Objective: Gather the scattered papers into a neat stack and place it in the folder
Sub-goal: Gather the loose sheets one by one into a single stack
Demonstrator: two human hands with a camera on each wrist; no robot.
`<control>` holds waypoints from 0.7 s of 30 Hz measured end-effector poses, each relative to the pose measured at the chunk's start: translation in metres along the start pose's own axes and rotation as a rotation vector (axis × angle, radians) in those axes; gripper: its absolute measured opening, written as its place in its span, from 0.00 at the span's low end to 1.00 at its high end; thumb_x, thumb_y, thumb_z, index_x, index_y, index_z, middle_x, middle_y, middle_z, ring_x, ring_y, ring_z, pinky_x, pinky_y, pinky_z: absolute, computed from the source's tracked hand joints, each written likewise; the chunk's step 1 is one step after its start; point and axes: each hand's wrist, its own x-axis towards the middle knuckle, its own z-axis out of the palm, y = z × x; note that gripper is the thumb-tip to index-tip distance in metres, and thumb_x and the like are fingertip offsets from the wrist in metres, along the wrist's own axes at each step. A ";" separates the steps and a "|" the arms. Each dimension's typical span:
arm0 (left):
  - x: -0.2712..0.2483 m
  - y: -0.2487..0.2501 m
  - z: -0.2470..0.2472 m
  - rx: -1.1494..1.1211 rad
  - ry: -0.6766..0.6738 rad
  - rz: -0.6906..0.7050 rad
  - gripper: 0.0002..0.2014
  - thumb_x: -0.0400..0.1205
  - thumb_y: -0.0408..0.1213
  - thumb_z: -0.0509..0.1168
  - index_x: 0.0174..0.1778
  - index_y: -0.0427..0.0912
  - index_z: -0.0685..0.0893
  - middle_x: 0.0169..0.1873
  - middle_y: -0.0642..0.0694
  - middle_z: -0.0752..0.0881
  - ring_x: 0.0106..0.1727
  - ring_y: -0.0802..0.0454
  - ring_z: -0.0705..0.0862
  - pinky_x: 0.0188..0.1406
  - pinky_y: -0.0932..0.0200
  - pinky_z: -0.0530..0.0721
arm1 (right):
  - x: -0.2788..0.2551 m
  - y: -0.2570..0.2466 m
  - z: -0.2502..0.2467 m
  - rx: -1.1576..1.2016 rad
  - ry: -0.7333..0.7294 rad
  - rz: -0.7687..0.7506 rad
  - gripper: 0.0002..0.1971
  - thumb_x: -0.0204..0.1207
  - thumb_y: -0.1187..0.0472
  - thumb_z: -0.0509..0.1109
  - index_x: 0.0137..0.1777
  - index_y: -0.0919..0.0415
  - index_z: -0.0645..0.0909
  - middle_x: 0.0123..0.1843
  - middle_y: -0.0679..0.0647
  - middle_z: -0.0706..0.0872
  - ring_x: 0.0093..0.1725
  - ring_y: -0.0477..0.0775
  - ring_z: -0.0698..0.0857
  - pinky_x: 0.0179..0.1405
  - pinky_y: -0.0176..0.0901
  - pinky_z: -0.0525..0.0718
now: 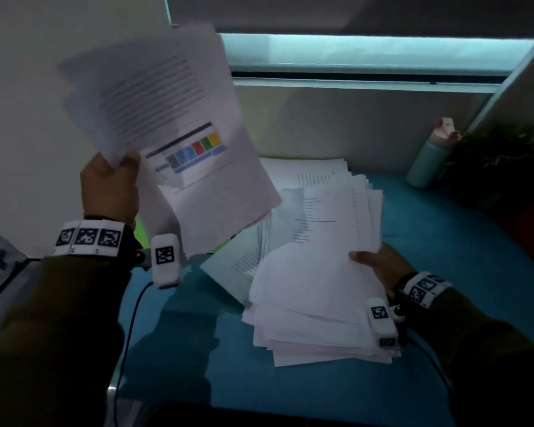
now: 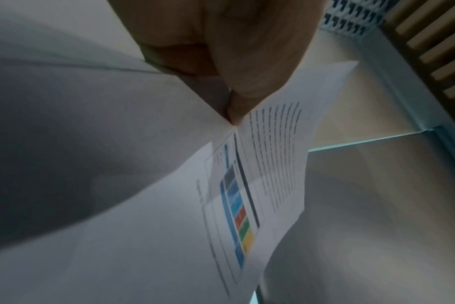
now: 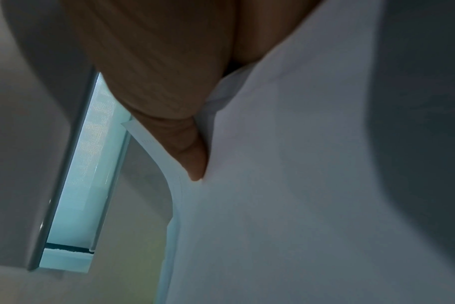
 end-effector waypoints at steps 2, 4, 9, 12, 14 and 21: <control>0.000 0.002 0.012 -0.038 -0.055 -0.014 0.11 0.83 0.40 0.67 0.54 0.37 0.87 0.41 0.45 0.86 0.29 0.66 0.79 0.29 0.70 0.79 | -0.001 -0.001 0.001 -0.003 0.000 0.012 0.19 0.75 0.68 0.73 0.66 0.66 0.80 0.60 0.67 0.87 0.57 0.69 0.86 0.61 0.67 0.83; 0.000 0.001 0.029 0.051 -0.191 -0.055 0.10 0.81 0.43 0.68 0.48 0.39 0.88 0.36 0.45 0.87 0.31 0.59 0.81 0.34 0.64 0.80 | -0.001 -0.001 0.000 -0.017 -0.004 0.016 0.22 0.73 0.65 0.76 0.67 0.66 0.80 0.61 0.67 0.87 0.57 0.69 0.86 0.61 0.67 0.83; -0.046 -0.025 0.091 0.291 -0.633 -0.147 0.13 0.72 0.44 0.65 0.34 0.36 0.86 0.32 0.32 0.87 0.37 0.48 0.83 0.38 0.47 0.81 | -0.007 -0.009 0.003 -0.251 0.102 -0.024 0.39 0.66 0.28 0.68 0.64 0.60 0.81 0.61 0.54 0.85 0.61 0.58 0.83 0.69 0.57 0.77; -0.078 -0.043 0.122 0.466 -0.731 -0.072 0.12 0.80 0.32 0.64 0.49 0.27 0.89 0.46 0.23 0.89 0.48 0.35 0.89 0.41 0.49 0.79 | -0.015 -0.015 0.003 -0.274 0.073 -0.053 0.32 0.67 0.24 0.58 0.57 0.49 0.80 0.54 0.48 0.83 0.54 0.51 0.81 0.61 0.44 0.75; -0.096 -0.050 0.140 0.519 -0.779 -0.051 0.11 0.82 0.29 0.63 0.51 0.29 0.89 0.48 0.26 0.90 0.52 0.35 0.89 0.45 0.50 0.80 | -0.013 -0.009 0.002 -0.178 0.029 -0.115 0.39 0.60 0.23 0.68 0.65 0.47 0.80 0.62 0.45 0.85 0.61 0.50 0.83 0.69 0.46 0.73; -0.117 -0.051 0.169 0.553 -0.920 0.075 0.10 0.79 0.29 0.61 0.51 0.38 0.87 0.50 0.34 0.90 0.54 0.37 0.87 0.46 0.56 0.75 | -0.003 -0.001 0.000 -0.007 -0.098 -0.038 0.24 0.61 0.60 0.81 0.60 0.58 0.85 0.59 0.59 0.90 0.58 0.60 0.88 0.65 0.63 0.82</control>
